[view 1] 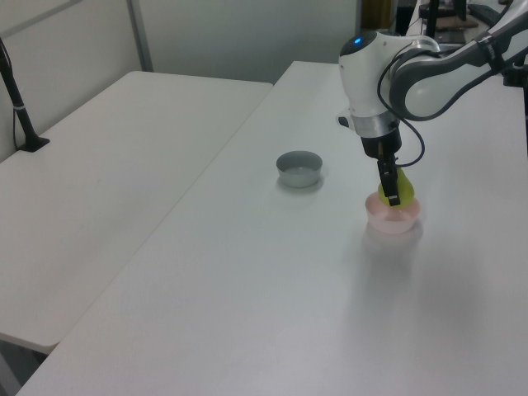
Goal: Place the pear in the bowl
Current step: 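Carry the pear over the pink bowl and lower it in, then open the gripper to release the pear into the pink bowl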
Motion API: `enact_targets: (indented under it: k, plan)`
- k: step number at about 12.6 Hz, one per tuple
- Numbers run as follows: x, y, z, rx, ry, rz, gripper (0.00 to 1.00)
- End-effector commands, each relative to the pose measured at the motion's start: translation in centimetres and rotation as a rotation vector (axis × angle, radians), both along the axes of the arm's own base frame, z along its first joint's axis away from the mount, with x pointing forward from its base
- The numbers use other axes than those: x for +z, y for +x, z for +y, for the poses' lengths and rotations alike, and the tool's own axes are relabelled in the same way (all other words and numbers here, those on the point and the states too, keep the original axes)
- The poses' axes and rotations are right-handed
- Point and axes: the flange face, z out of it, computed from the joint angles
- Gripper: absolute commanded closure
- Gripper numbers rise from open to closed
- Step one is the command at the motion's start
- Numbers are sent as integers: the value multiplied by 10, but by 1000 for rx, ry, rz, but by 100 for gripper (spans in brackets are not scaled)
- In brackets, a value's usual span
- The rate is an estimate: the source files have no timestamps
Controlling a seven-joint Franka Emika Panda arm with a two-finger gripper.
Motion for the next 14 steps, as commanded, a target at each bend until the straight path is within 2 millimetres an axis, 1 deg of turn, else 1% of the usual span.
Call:
enact_targets:
  k: [1, 2, 3, 4, 6, 10, 14]
  plan:
    - [-6, 1, 1, -6, -20, -26, 28]
    - [-10, 2, 1, -7, -22, -22, 19]
    - [-11, 2, 1, -7, -22, -20, 18]
    - [-12, 2, 1, -7, -22, -19, 14]
    - [-12, 2, 2, -6, -22, -20, 0]
    - [-14, 3, 2, -6, -23, -17, 0]
    - [-10, 5, 1, -7, -21, -25, 0]
